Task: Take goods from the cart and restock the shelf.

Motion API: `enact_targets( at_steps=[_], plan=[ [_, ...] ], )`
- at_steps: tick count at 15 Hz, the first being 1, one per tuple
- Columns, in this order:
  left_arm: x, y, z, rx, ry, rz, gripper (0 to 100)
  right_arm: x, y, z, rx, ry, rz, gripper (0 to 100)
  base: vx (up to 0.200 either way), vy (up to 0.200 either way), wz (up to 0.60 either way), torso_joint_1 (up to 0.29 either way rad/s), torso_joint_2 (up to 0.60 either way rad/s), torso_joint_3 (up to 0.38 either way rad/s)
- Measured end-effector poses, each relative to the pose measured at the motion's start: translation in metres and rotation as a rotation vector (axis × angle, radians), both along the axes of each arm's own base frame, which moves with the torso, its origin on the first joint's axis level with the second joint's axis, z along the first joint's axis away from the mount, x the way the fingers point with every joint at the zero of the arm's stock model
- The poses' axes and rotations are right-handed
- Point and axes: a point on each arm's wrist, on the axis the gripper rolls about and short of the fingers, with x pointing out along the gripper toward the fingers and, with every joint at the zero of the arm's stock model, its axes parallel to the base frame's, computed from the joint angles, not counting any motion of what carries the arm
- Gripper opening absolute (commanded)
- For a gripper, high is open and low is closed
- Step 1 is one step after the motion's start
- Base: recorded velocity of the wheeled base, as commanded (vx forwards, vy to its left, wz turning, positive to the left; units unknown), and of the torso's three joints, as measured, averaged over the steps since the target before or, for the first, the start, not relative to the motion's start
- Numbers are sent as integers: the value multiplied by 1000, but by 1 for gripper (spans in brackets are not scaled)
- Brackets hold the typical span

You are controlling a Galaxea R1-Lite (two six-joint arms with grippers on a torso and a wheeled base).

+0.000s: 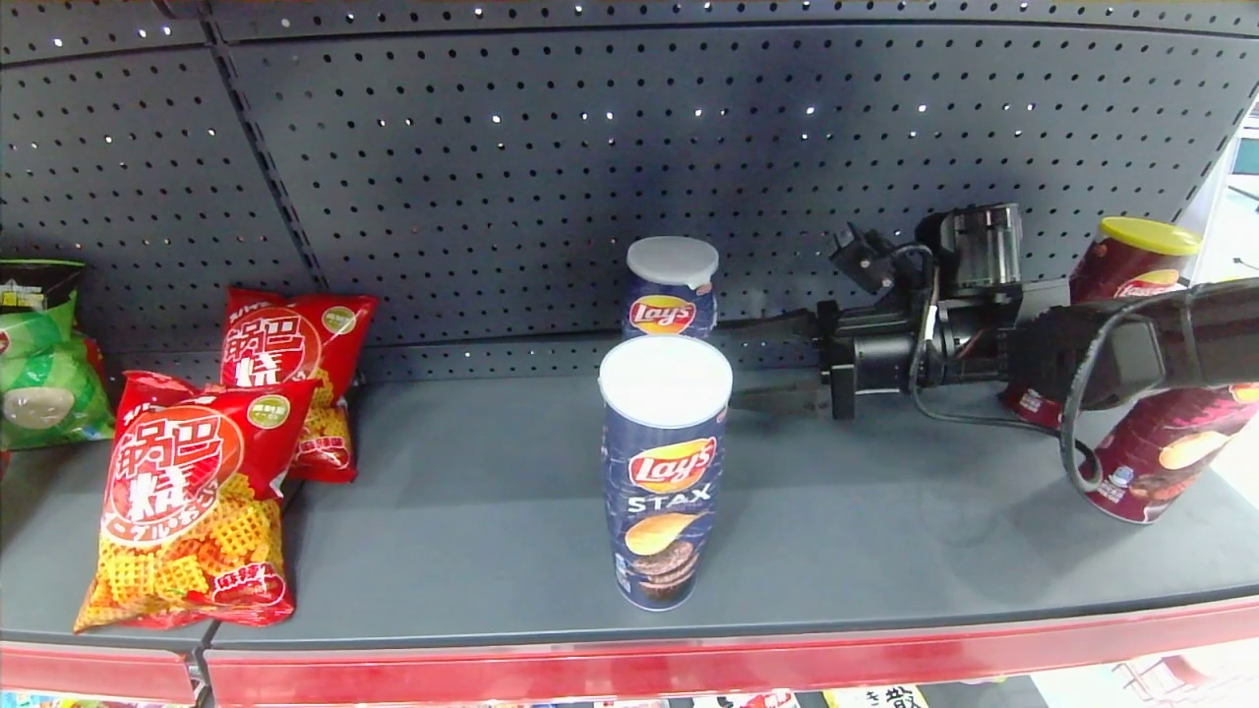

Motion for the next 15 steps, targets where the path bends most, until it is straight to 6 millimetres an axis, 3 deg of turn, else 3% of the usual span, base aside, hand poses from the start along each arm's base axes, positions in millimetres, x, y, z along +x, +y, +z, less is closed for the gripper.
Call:
enact_targets(
  at_steps=[6,15],
  plan=[
    [0,0,0,0,0,0,100,-21,7,5,-2,0,35,100,0,0,0,0,0,0],
    [0,0,0,0,0,1,100,-45,-3,5,-11,17,40,100,0,0,0,0,0,0]
  ],
)
